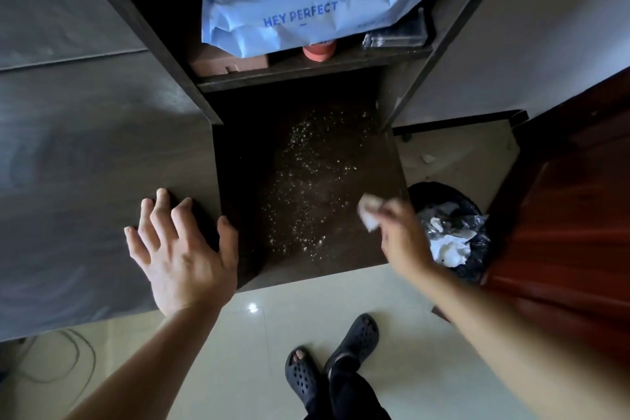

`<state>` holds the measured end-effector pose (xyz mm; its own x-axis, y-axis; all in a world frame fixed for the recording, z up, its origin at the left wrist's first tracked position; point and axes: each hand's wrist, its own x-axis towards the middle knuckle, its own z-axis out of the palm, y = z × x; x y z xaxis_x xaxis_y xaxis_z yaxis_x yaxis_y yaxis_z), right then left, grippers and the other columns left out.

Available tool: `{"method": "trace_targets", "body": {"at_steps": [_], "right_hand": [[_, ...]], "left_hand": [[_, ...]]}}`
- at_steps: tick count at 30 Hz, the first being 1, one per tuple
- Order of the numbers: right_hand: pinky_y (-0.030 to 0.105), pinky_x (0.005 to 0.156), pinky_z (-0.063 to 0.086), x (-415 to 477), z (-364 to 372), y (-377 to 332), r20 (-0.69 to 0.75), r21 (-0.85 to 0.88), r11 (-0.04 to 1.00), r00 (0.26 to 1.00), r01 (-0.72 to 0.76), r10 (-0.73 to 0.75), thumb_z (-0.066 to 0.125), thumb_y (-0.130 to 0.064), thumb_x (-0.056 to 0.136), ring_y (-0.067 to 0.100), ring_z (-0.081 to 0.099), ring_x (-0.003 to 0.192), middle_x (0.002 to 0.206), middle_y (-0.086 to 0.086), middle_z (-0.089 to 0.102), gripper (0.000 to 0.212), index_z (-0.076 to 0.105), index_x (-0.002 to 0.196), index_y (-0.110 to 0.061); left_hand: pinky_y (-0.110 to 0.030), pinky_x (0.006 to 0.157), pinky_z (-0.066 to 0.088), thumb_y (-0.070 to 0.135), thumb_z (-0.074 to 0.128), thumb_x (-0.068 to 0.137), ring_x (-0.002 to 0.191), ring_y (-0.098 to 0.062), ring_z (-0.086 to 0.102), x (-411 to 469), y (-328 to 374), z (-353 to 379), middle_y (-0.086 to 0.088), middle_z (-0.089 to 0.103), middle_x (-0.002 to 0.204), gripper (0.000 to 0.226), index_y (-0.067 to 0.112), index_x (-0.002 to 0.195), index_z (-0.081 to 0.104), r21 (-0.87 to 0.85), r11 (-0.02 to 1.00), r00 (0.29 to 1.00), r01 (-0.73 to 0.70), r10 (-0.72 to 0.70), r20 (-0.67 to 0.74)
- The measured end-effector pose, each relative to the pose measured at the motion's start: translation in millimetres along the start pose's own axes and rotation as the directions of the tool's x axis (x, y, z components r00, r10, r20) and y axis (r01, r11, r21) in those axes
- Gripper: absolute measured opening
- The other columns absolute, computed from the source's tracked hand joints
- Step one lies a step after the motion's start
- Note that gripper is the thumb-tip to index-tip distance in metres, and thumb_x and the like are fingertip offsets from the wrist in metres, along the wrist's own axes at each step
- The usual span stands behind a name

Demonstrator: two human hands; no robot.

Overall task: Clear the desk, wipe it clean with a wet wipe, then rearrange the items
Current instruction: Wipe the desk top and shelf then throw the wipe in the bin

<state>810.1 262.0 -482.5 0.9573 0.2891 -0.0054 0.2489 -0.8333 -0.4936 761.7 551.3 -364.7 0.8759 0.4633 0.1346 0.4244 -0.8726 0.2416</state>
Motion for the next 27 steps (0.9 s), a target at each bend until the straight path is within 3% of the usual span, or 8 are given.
{"method": "trace_targets", "body": {"at_steps": [4,7,12,15,17,19,23,27], "right_hand": [[0.034,0.080,0.040,88.6,-7.3,10.5,-0.091,-0.028,0.928,0.925,-0.372,0.368,0.050,0.001,0.082,0.032,0.049,0.100,0.107,0.015,0.051,0.041,0.060,0.120,-0.013],[0.039,0.084,0.043,49.6,5.8,-36.5,0.031,-0.020,0.974,0.974,-0.225,0.226,0.047,0.003,0.082,0.030,0.046,0.101,0.112,0.015,0.049,0.047,0.057,0.123,-0.016],[0.036,0.060,0.050,-33.3,13.0,-16.6,0.209,0.007,0.993,0.971,0.122,-0.121,0.057,0.006,0.076,0.026,0.053,0.085,0.098,0.006,0.055,0.053,0.058,0.122,-0.022],[0.050,0.062,0.042,30.4,7.4,23.1,-0.033,-0.061,0.993,0.994,-0.104,0.102,0.068,-0.033,0.084,0.032,0.050,0.070,0.077,0.008,0.053,0.019,0.063,0.099,-0.023],[0.048,0.078,0.041,76.4,-0.4,22.2,-0.077,0.003,0.941,0.939,-0.337,0.336,0.060,-0.019,0.086,0.038,0.051,0.088,0.093,0.018,0.055,0.028,0.062,0.114,-0.015],[0.039,0.086,0.038,83.1,1.6,-2.8,-0.094,-0.049,0.930,0.929,-0.364,0.359,0.050,-0.002,0.086,0.037,0.046,0.104,0.111,0.022,0.050,0.044,0.053,0.129,-0.011],[0.034,0.068,0.045,-3.7,23.0,-53.9,0.005,0.018,0.995,0.996,-0.094,0.094,0.054,0.012,0.078,0.028,0.049,0.086,0.097,0.011,0.051,0.059,0.054,0.125,-0.023],[0.028,0.068,0.040,-41.7,7.7,-22.0,0.119,0.008,1.000,0.993,0.006,-0.006,0.052,0.020,0.070,0.025,0.049,0.082,0.094,0.007,0.051,0.072,0.055,0.128,-0.025]], "left_hand": [[-0.056,0.115,0.012,0.042,0.043,0.087,0.138,-0.038,0.025,0.4,-0.7,-0.1,-0.020,0.037,0.143,0.052,0.002,0.119,0.048,-0.001,1.000,1.000,-0.002,0.002,0.001],[-0.057,0.114,0.012,0.043,0.041,0.086,0.138,-0.038,0.025,1.3,-0.9,-0.7,-0.021,0.037,0.144,0.053,0.002,0.119,0.049,-0.002,1.000,1.000,0.006,-0.006,0.010],[-0.059,0.113,0.013,0.042,0.041,0.086,0.138,-0.038,0.024,0.9,-1.2,-0.5,-0.022,0.037,0.144,0.054,0.001,0.119,0.049,0.005,1.000,1.000,0.004,-0.004,0.029],[-0.059,0.113,0.013,0.041,0.043,0.085,0.138,-0.039,0.025,1.3,-1.5,-0.1,-0.023,0.038,0.143,0.052,0.001,0.119,0.049,0.010,1.000,1.000,-0.006,0.005,0.023],[-0.059,0.113,0.013,0.041,0.042,0.086,0.138,-0.039,0.025,0.8,-1.9,0.1,-0.023,0.038,0.144,0.053,0.001,0.120,0.049,0.004,1.000,1.000,-0.013,0.013,0.026],[-0.059,0.113,0.012,0.042,0.040,0.086,0.139,-0.039,0.024,1.2,-2.5,0.1,-0.023,0.037,0.144,0.055,0.001,0.121,0.049,0.005,1.000,0.999,-0.017,0.017,0.036],[-0.061,0.114,0.011,0.044,0.036,0.087,0.140,-0.039,0.022,2.2,-1.9,-1.9,-0.023,0.035,0.146,0.057,0.002,0.124,0.048,0.000,1.000,0.998,-0.011,0.011,0.065],[-0.063,0.112,0.012,0.042,0.037,0.087,0.140,-0.040,0.022,1.8,-1.8,-1.8,-0.024,0.034,0.146,0.057,0.002,0.126,0.046,0.012,1.000,0.997,-0.028,0.027,0.065]]}}
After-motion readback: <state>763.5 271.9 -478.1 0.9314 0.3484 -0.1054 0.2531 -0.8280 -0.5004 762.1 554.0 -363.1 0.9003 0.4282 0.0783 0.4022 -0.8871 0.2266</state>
